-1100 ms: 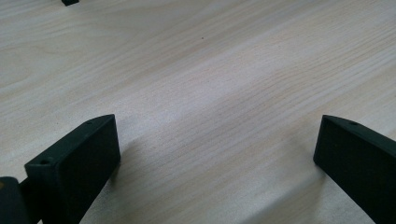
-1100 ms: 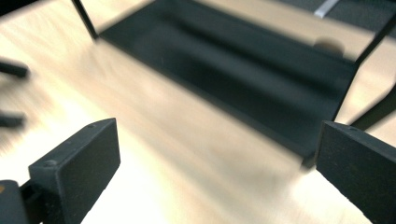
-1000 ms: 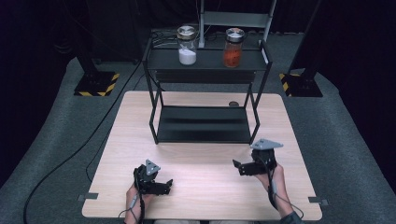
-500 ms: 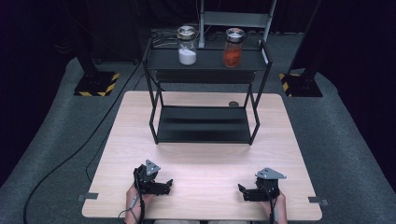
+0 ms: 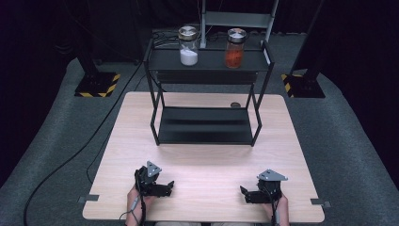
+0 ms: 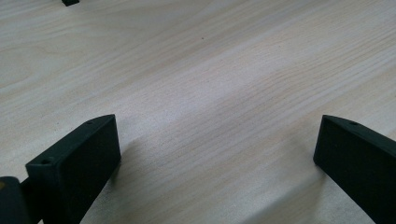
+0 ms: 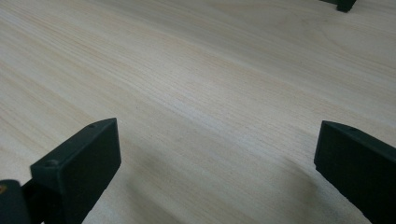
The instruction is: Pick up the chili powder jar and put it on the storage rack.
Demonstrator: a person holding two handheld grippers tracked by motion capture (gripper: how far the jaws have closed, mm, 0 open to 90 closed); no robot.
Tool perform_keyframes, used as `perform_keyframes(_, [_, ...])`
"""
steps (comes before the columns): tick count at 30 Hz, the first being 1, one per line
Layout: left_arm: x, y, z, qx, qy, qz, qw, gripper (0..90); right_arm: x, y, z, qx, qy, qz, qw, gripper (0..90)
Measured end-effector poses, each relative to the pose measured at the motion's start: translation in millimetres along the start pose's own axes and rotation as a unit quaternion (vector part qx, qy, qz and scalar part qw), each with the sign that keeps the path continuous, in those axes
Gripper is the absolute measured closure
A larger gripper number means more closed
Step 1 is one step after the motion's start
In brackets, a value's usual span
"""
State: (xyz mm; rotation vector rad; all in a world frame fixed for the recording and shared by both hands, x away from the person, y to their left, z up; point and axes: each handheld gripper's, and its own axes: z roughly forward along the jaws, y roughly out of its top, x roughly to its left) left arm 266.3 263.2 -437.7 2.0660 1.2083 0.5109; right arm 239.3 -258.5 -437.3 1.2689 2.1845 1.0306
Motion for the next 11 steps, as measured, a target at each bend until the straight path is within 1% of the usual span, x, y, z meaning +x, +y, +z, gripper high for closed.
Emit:
perform_keyframes(3, [-0.1, -0.1, 0.0, 0.000, 0.000, 0.000, 1.0000, 0.0, 1.0, -0.8, -0.2, -0.002, -0.004, 0.002, 1.0000, 0.0])
perform_keyframes(11, [-0.2, -0.2, 0.0, 0.000, 0.000, 0.000, 1.0000, 0.1, -1.6, -3.2, -1.4, -0.009, -0.001, 0.011, 0.9999, 0.0])
